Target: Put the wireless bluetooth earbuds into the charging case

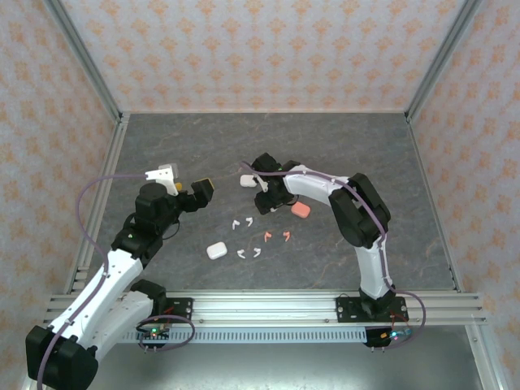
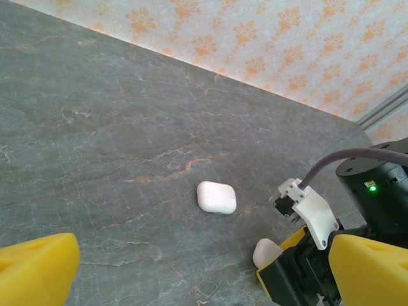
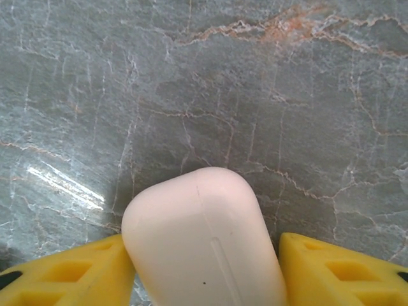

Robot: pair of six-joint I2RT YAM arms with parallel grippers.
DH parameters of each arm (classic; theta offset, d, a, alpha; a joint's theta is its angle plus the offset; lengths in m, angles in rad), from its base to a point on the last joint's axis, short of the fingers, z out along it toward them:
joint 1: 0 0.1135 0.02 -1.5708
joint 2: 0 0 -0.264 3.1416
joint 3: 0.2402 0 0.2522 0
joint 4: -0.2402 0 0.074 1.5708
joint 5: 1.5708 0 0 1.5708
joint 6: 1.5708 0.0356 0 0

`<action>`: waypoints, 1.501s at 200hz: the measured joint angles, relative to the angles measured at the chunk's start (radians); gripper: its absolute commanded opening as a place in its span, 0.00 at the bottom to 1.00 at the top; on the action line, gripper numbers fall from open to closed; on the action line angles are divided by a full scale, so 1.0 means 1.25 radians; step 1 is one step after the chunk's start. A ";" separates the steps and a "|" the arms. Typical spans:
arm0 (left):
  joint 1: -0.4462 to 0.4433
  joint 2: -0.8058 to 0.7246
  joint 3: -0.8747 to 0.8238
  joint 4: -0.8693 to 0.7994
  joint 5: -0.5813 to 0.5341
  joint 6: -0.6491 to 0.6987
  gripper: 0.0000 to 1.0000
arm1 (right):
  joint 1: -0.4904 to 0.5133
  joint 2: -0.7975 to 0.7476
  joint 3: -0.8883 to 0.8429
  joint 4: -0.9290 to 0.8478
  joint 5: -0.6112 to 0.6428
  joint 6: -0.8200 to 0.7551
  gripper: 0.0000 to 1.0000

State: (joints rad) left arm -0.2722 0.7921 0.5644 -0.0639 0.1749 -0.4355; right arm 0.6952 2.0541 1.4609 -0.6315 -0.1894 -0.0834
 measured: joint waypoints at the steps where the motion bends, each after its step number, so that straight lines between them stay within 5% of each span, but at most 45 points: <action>1: 0.000 0.000 0.000 0.000 0.000 0.000 1.00 | 0.000 0.000 0.000 0.000 0.000 0.000 0.58; 84: 0.000 0.009 0.001 0.000 0.000 0.000 1.00 | 0.005 -0.032 -0.045 0.000 -0.009 -0.006 0.61; 161: 0.000 0.022 0.013 0.000 0.026 -0.001 1.00 | 0.007 -0.090 -0.109 0.015 0.009 -0.004 0.37; 237: 0.000 0.088 0.172 -0.002 0.190 0.000 0.89 | 0.007 -0.421 -0.225 0.149 -0.005 -0.086 0.35; 300: 0.000 0.168 0.327 -0.058 0.411 0.019 0.77 | 0.007 -0.655 -0.269 0.204 -0.043 -0.288 0.34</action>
State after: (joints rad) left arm -0.2722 1.0023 0.9726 -0.1368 0.6888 -0.4122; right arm 0.7044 1.2354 1.1240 -0.3763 -0.2436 -0.4435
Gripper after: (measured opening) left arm 0.787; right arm 0.376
